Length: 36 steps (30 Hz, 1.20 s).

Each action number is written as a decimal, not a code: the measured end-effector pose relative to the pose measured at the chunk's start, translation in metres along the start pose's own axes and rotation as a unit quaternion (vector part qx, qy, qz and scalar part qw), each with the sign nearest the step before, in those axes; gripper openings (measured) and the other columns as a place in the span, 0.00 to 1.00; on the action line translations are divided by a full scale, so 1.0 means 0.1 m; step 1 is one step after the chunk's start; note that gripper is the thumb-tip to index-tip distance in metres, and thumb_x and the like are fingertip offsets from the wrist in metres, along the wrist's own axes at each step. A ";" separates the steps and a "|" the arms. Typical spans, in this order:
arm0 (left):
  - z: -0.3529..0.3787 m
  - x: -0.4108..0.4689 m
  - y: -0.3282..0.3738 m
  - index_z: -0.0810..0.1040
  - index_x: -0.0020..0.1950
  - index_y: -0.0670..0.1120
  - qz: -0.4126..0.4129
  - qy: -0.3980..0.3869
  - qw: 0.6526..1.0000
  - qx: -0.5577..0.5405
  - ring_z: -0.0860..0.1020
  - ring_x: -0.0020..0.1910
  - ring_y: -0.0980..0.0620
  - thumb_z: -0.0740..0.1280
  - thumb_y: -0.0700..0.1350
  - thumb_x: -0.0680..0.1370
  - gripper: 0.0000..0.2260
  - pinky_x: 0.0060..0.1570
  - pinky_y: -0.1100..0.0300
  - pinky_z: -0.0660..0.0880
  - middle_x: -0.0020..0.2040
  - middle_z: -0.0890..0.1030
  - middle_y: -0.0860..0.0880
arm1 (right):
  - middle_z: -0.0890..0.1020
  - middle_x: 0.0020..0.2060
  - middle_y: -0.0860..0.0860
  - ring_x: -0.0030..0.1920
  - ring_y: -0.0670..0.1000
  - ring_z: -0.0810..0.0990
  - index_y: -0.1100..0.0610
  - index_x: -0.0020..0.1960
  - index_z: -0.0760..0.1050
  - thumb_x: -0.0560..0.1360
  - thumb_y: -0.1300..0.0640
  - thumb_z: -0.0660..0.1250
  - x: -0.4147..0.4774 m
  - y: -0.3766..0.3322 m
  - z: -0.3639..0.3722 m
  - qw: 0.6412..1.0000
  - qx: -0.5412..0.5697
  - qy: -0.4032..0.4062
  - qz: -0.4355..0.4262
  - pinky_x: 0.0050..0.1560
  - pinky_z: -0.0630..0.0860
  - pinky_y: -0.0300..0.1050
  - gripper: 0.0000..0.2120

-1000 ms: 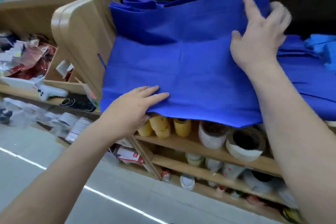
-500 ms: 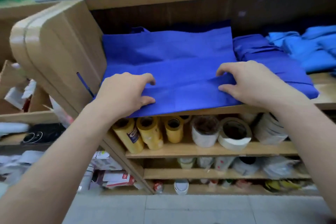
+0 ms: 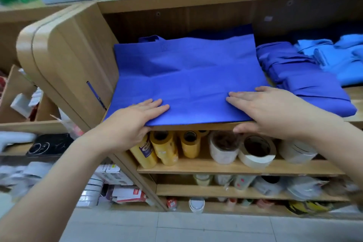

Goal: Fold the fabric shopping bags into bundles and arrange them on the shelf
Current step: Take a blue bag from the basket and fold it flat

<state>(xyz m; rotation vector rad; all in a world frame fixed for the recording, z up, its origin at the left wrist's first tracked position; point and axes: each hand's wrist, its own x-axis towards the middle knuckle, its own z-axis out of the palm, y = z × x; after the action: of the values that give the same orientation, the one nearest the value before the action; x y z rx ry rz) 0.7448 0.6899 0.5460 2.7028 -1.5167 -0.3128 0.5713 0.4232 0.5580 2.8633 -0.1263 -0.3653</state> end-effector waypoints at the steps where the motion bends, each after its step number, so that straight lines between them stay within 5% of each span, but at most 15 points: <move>1: -0.06 -0.01 -0.01 0.56 0.78 0.59 -0.002 -0.002 1.000 -0.018 0.52 0.78 0.60 0.58 0.37 0.82 0.29 0.75 0.64 0.50 0.78 0.55 0.60 | 0.59 0.78 0.41 0.73 0.50 0.67 0.45 0.78 0.53 0.77 0.31 0.51 -0.01 0.01 -0.06 1.000 0.021 0.000 -0.005 0.71 0.66 0.49 0.34; 5: -0.31 -0.13 -0.05 0.73 0.62 0.71 -0.022 -0.049 0.995 -0.087 0.75 0.63 0.57 0.59 0.40 0.82 0.23 0.64 0.55 0.71 0.63 0.79 0.61 | 0.79 0.61 0.38 0.60 0.46 0.77 0.40 0.67 0.72 0.81 0.51 0.58 -0.07 0.16 -0.31 0.989 0.143 -0.003 -0.029 0.60 0.73 0.46 0.16; 8: -0.51 -0.18 -0.07 0.80 0.48 0.54 -0.026 -0.083 0.985 -0.150 0.78 0.44 0.54 0.63 0.45 0.82 0.08 0.51 0.54 0.75 0.43 0.82 0.54 | 0.84 0.47 0.42 0.50 0.44 0.81 0.46 0.53 0.80 0.80 0.50 0.63 -0.06 0.31 -0.42 0.971 0.233 -0.049 -0.020 0.57 0.76 0.47 0.08; 10: -0.59 -0.13 -0.07 0.79 0.43 0.50 -0.057 -0.062 0.990 -0.113 0.77 0.38 0.51 0.64 0.53 0.80 0.10 0.45 0.54 0.74 0.38 0.81 0.50 | 0.84 0.51 0.41 0.54 0.44 0.80 0.45 0.56 0.80 0.78 0.46 0.66 0.02 0.37 -0.47 0.965 0.255 -0.051 0.015 0.60 0.74 0.46 0.09; 12: -0.60 -0.03 -0.03 0.74 0.43 0.49 -0.093 -0.009 0.995 0.035 0.75 0.36 0.51 0.60 0.60 0.80 0.16 0.42 0.51 0.74 0.36 0.77 0.50 | 0.80 0.62 0.46 0.62 0.50 0.76 0.47 0.66 0.75 0.76 0.42 0.67 0.16 0.41 -0.49 0.975 0.209 -0.040 0.068 0.64 0.71 0.49 0.20; 14: -0.54 0.08 0.03 0.70 0.50 0.52 -0.112 0.041 0.982 0.146 0.72 0.37 0.52 0.56 0.63 0.80 0.16 0.39 0.53 0.72 0.38 0.74 0.53 | 0.76 0.66 0.49 0.66 0.55 0.73 0.48 0.71 0.70 0.75 0.38 0.67 0.29 0.36 -0.49 0.985 0.136 -0.024 0.105 0.63 0.71 0.50 0.28; 17: -0.43 0.23 0.03 0.66 0.62 0.55 -0.126 0.073 0.964 0.222 0.73 0.41 0.50 0.54 0.66 0.80 0.19 0.36 0.56 0.70 0.47 0.78 0.51 | 0.77 0.55 0.49 0.60 0.55 0.75 0.44 0.67 0.70 0.73 0.35 0.67 0.40 0.24 -0.47 0.989 0.057 -0.016 0.134 0.49 0.72 0.48 0.25; 20: -0.29 0.34 -0.09 0.68 0.62 0.54 -0.099 0.133 0.950 0.264 0.77 0.47 0.51 0.54 0.66 0.79 0.20 0.42 0.55 0.73 0.49 0.79 0.53 | 0.77 0.50 0.46 0.56 0.53 0.77 0.42 0.63 0.72 0.75 0.36 0.65 0.45 0.17 -0.39 0.990 -0.001 -0.004 0.138 0.54 0.66 0.52 0.20; 23: -0.09 0.38 -0.22 0.69 0.65 0.55 -0.066 0.164 0.963 0.203 0.75 0.58 0.48 0.56 0.60 0.81 0.16 0.58 0.49 0.71 0.57 0.77 0.51 | 0.78 0.56 0.47 0.58 0.52 0.76 0.43 0.64 0.72 0.77 0.41 0.64 0.44 0.13 -0.31 0.991 -0.035 0.026 0.129 0.62 0.61 0.54 0.17; 26: 0.06 0.36 -0.30 0.76 0.63 0.54 0.013 0.211 0.977 0.039 0.76 0.59 0.46 0.62 0.52 0.82 0.11 0.55 0.48 0.74 0.60 0.78 0.50 | 0.71 0.66 0.47 0.63 0.52 0.74 0.45 0.70 0.67 0.80 0.49 0.61 0.39 0.04 -0.19 0.991 0.034 0.119 0.044 0.56 0.71 0.49 0.19; 28: 0.09 0.29 -0.33 0.77 0.66 0.53 0.027 0.189 0.981 -0.029 0.74 0.65 0.48 0.56 0.59 0.81 0.19 0.61 0.49 0.72 0.65 0.77 0.52 | 0.66 0.73 0.45 0.71 0.50 0.67 0.44 0.75 0.62 0.81 0.40 0.55 0.30 -0.05 -0.12 0.984 0.145 0.105 0.018 0.66 0.69 0.48 0.24; 32: 0.14 0.09 -0.33 0.50 0.79 0.62 0.003 0.041 0.998 0.047 0.53 0.78 0.55 0.42 0.79 0.67 0.43 0.76 0.49 0.51 0.79 0.53 0.59 | 0.47 0.79 0.42 0.78 0.45 0.47 0.40 0.79 0.42 0.67 0.22 0.46 0.21 -0.10 0.02 0.991 0.131 0.014 -0.002 0.76 0.45 0.50 0.45; 36: 0.00 -0.04 -0.30 0.57 0.76 0.63 0.002 0.074 0.997 0.018 0.67 0.69 0.54 0.46 0.82 0.62 0.46 0.65 0.55 0.68 0.73 0.68 0.59 | 0.52 0.79 0.40 0.78 0.44 0.50 0.36 0.77 0.44 0.65 0.23 0.48 0.13 -0.06 -0.13 0.985 0.171 -0.003 0.017 0.75 0.48 0.53 0.44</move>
<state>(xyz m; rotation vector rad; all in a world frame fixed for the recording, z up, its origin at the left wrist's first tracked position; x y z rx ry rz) 0.7682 0.7095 0.5429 2.6814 -1.5003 -0.0835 0.5879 0.4302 0.5657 3.1925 -0.2633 -0.3759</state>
